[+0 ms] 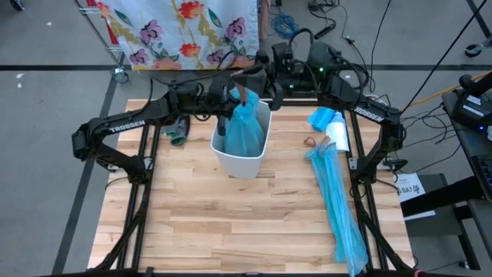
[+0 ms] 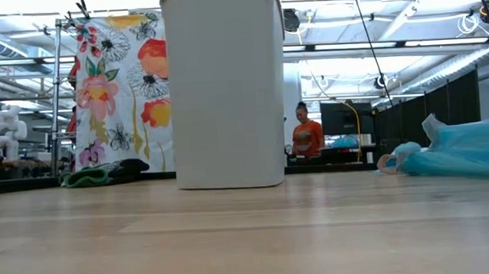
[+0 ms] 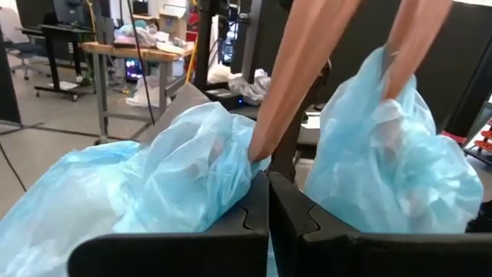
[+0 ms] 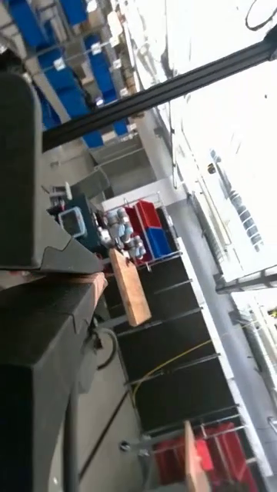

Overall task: Place trash/remove bag and relplace
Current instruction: Remove the blue trash bag from the trash bin

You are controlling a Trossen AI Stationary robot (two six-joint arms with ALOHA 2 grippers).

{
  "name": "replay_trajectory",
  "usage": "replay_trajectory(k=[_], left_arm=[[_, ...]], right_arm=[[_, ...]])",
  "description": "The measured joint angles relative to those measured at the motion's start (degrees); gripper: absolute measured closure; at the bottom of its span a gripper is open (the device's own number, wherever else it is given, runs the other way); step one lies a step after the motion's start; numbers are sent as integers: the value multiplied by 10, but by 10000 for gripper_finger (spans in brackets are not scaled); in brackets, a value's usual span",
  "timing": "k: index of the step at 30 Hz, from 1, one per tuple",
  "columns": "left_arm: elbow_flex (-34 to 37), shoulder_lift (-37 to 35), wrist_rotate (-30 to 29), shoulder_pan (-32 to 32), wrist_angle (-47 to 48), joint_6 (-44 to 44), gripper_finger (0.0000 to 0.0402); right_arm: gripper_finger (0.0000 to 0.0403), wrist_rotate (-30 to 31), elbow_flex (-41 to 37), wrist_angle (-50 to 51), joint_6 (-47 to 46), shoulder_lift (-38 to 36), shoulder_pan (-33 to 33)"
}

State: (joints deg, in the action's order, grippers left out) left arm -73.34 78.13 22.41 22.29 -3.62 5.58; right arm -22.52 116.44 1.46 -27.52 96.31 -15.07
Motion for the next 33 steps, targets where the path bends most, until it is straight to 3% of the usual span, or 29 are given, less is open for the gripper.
replay_trajectory(k=[9, 23, 33], left_arm=[[3, -8, 3, -2, -2, 2, 402], [3, -87, 8, 4, -9, 20, 402], [2, -141, -101, 40, 53, 10, 402]], right_arm=[[403, 27, 13, 80, 15, -2, -3], [402, 32, 14, 99, 12, -3, -10], [403, 42, 12, 19, -3, -2, -27]])
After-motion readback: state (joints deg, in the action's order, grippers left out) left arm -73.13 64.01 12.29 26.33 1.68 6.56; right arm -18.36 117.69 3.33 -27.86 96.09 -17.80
